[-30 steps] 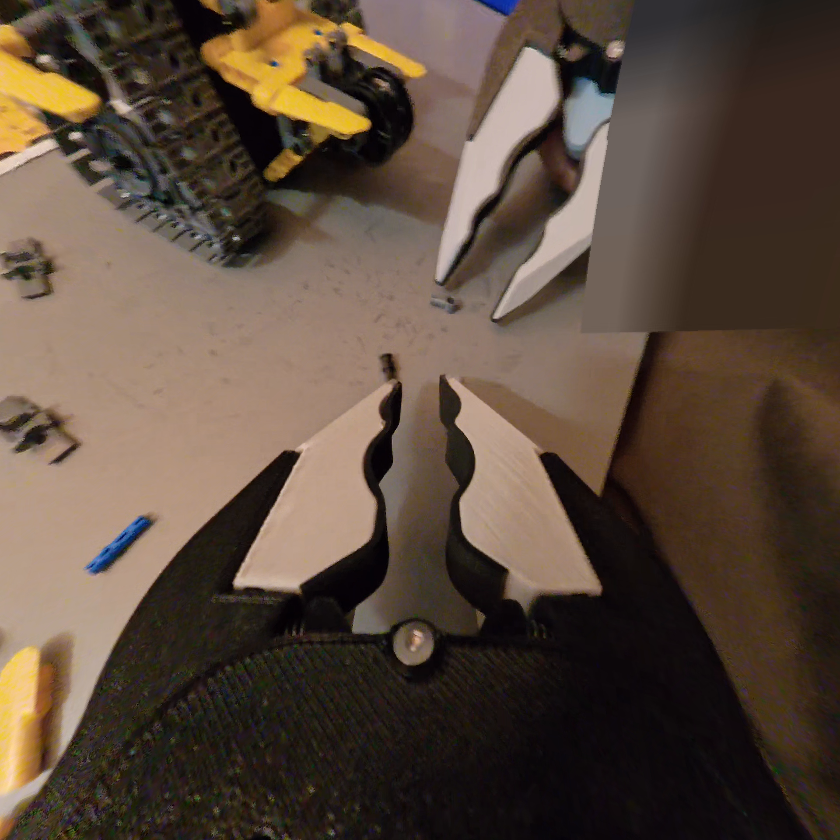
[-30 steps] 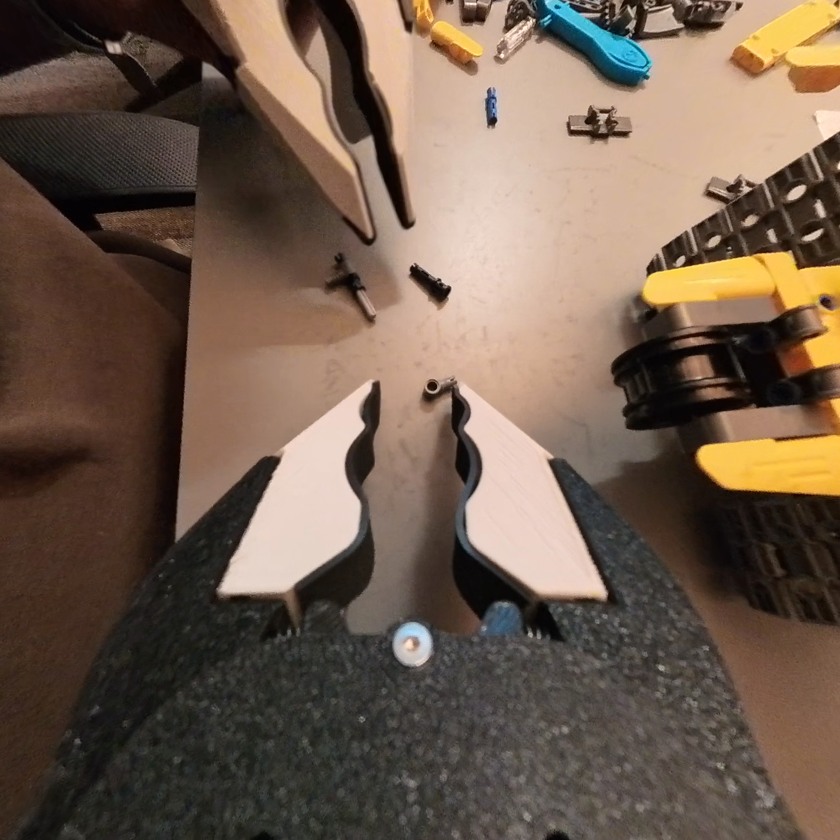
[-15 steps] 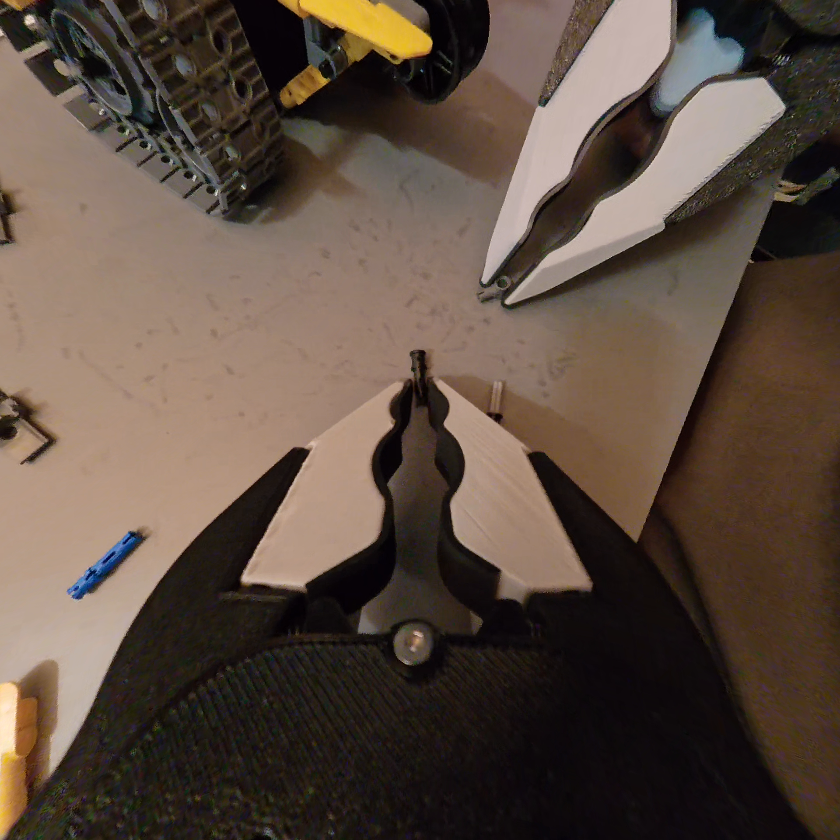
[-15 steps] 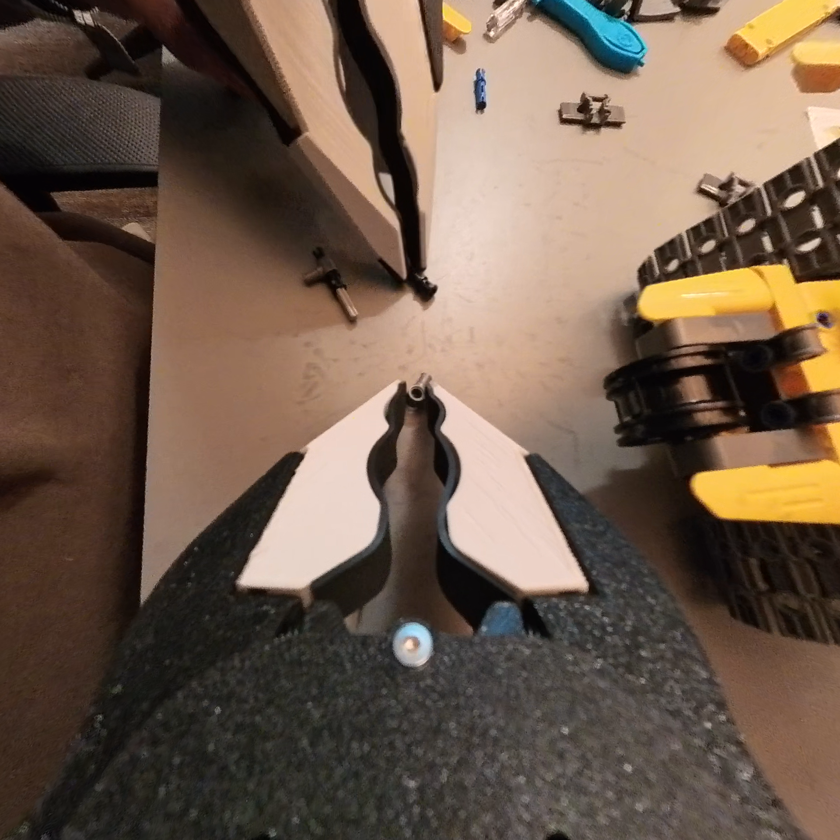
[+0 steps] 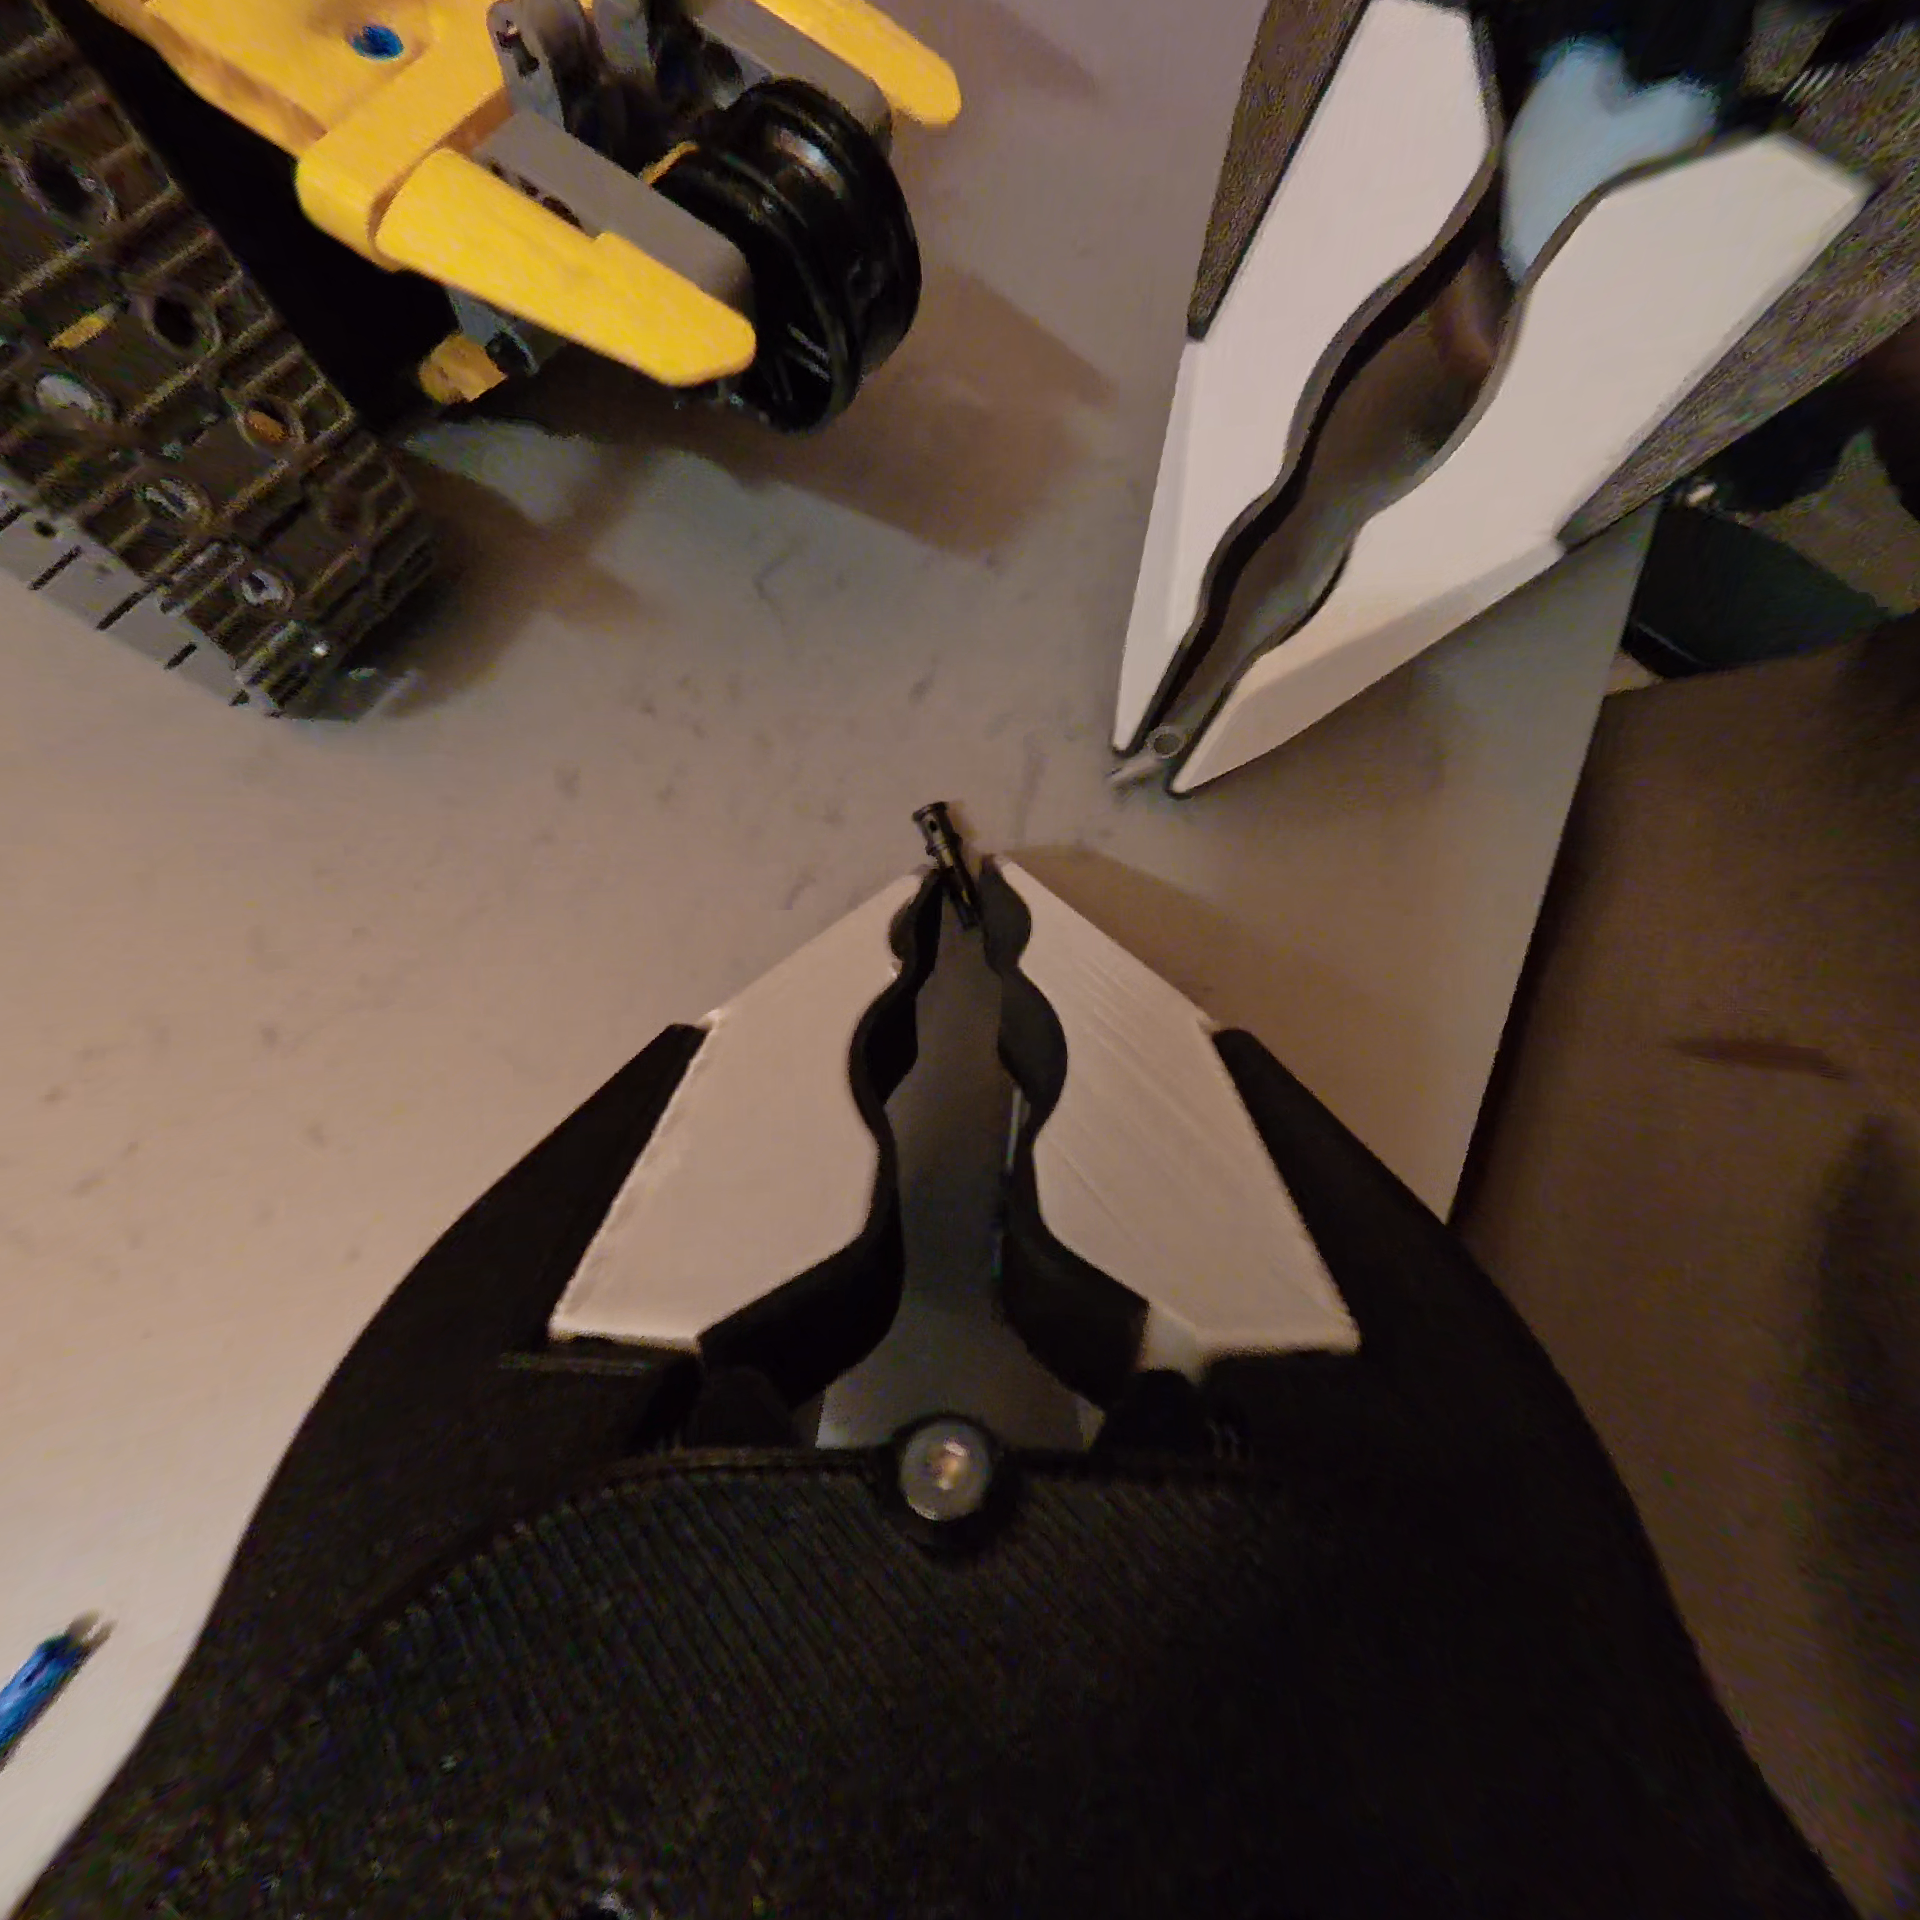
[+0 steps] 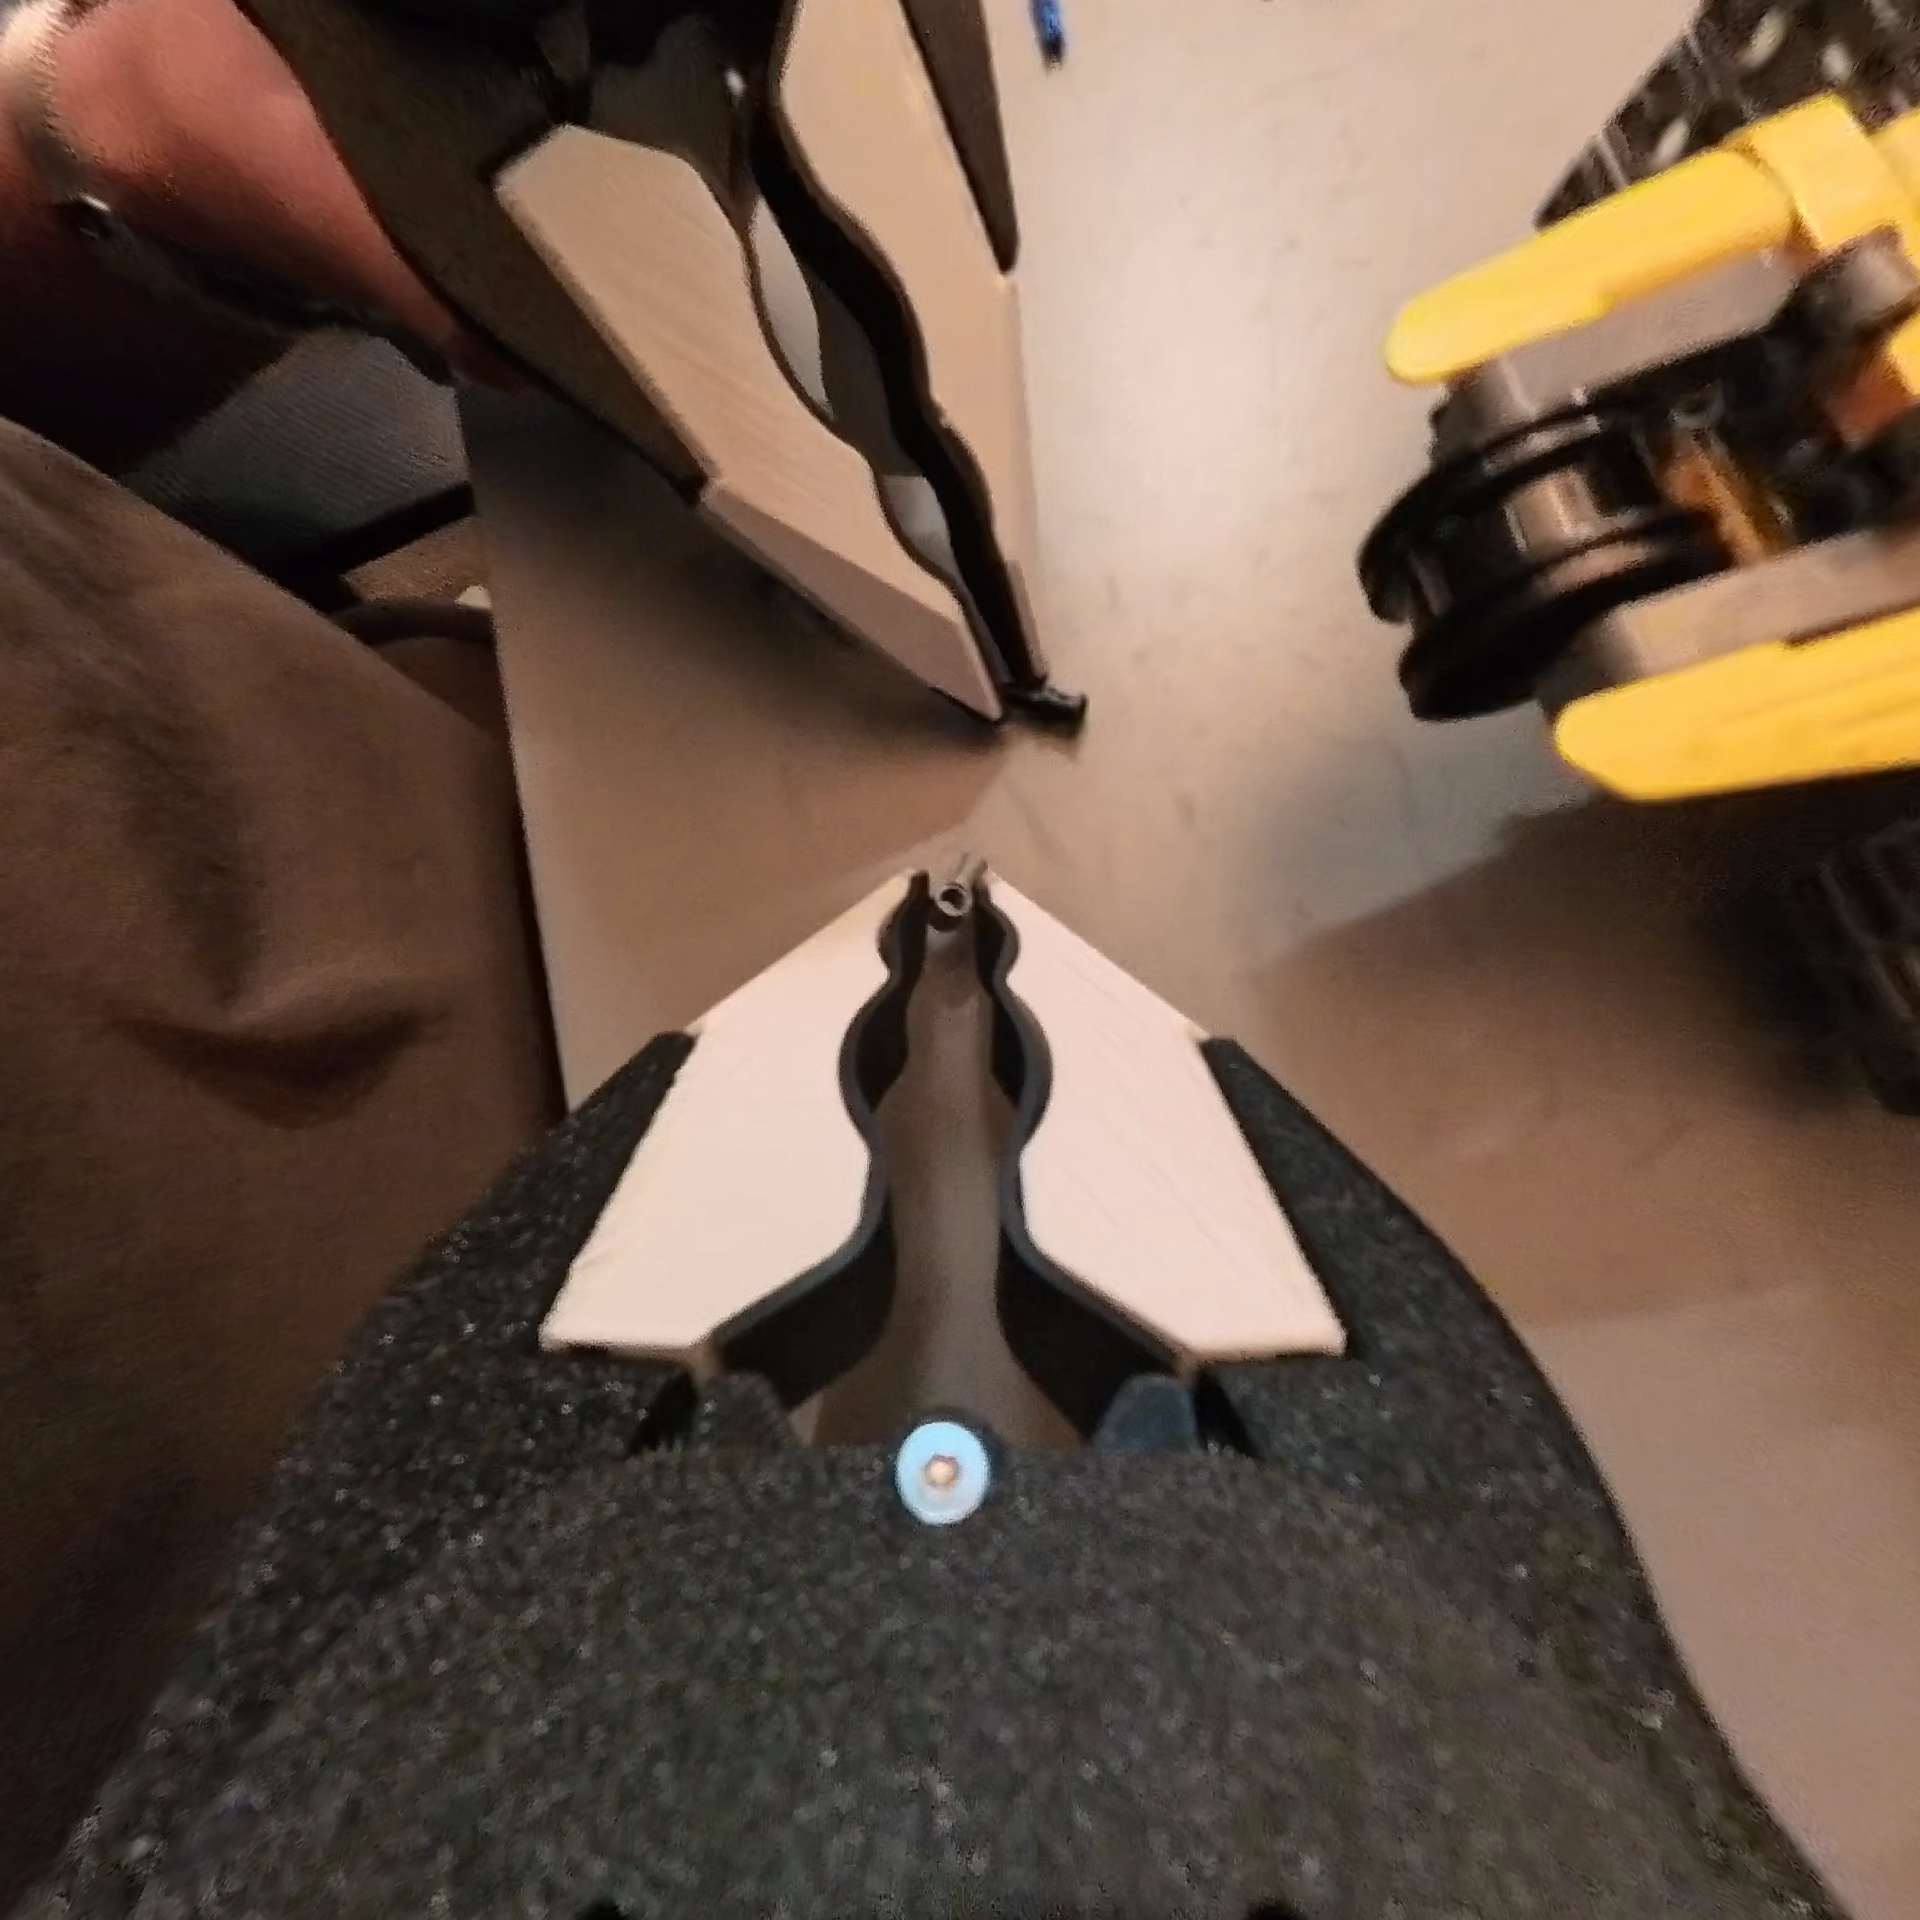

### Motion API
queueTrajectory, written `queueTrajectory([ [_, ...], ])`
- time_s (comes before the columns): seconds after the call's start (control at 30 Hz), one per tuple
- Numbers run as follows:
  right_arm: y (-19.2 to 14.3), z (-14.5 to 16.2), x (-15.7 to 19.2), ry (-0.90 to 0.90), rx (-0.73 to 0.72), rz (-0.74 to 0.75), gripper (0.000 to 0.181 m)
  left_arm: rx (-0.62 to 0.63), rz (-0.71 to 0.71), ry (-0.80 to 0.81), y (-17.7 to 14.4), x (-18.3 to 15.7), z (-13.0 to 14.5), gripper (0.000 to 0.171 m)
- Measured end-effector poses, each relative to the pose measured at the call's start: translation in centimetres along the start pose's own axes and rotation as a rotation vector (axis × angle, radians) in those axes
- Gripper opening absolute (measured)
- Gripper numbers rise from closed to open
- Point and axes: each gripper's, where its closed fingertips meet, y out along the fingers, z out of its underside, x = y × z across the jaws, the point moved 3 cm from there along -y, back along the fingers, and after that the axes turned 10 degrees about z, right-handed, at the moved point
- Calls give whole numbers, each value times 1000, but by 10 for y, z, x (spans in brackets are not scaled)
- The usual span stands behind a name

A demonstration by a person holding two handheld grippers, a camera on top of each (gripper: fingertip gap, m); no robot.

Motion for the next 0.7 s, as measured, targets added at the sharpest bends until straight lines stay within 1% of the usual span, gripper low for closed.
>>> queueTrajectory([
  [0.03,1,4,-3,1,6,20,7,-5,21,-11,2,-3,-1,13],
  [0.1,1,7,-5,6,-5,43,7,-10,56,-49,2,-6,-1,20],
  [0.23,0,10,-6,41,-45,49,7,-1,117,-95,-1,-18,4,23],
  [0.37,0,11,-7,73,-71,36,7,4,191,-48,4,-37,0,24],
  [0.47,-3,13,-10,56,-73,69,8,2,242,-7,6,-50,-7,25],
  [0.57,-7,17,-10,31,-71,105,14,4,201,57,3,-48,-11,24],
  [0.7,-12,22,-9,36,-79,125,19,27,110,78,-3,-34,-10,24],
])
